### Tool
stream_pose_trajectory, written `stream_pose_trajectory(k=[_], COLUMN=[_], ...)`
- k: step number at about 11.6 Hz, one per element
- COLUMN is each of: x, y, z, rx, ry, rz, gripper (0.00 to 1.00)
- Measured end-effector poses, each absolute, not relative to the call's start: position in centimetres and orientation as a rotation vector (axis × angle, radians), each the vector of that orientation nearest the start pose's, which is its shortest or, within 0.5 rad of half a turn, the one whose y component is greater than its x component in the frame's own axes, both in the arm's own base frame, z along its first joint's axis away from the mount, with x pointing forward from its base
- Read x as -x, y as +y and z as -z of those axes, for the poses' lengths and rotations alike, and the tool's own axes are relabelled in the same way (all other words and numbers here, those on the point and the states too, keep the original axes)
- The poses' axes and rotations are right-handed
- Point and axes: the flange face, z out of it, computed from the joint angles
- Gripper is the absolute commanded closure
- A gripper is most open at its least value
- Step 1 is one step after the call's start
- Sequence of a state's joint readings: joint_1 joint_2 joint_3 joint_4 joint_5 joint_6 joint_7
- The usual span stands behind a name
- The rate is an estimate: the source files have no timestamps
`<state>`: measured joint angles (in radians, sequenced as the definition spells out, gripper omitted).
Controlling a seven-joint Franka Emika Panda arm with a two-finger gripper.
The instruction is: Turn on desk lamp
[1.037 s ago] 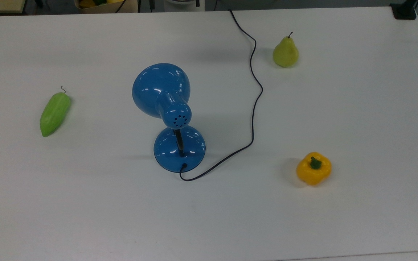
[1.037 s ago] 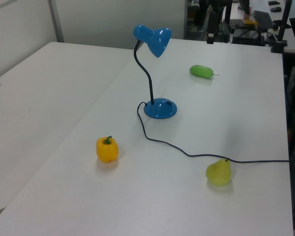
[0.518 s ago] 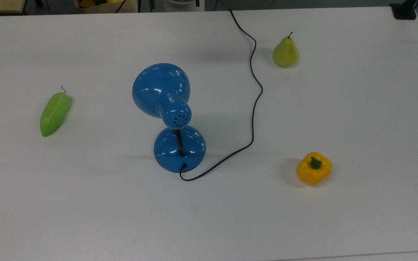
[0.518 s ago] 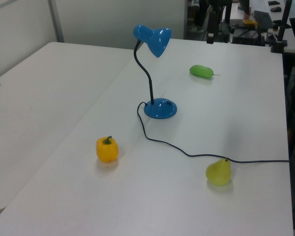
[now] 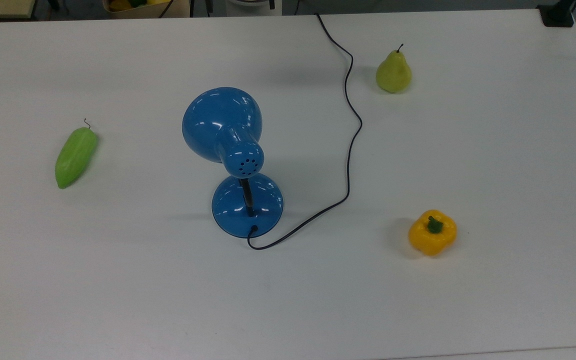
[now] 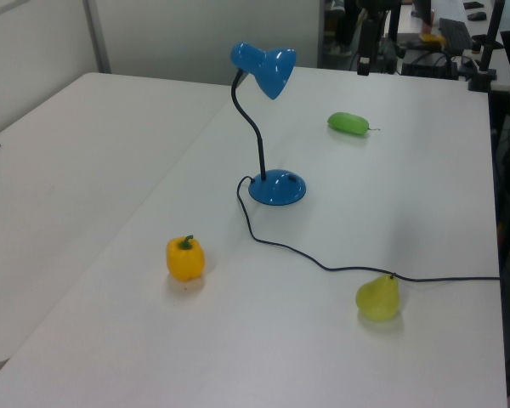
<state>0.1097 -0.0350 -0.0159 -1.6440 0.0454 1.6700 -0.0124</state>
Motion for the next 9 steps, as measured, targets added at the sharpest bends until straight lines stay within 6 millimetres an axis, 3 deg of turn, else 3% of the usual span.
stream_pose_trajectory(k=[2, 6, 9], x=[-54.98, -54.99, -55.03], y=[5.60, 5.60, 5.58], z=[-61.80, -61.79, -61.72], rx=[3.088, 3.088, 3.088], ry=[-0.159, -0.159, -0.158], rz=[0.091, 0.091, 0.089], gripper=[0.03, 0.54, 0.70])
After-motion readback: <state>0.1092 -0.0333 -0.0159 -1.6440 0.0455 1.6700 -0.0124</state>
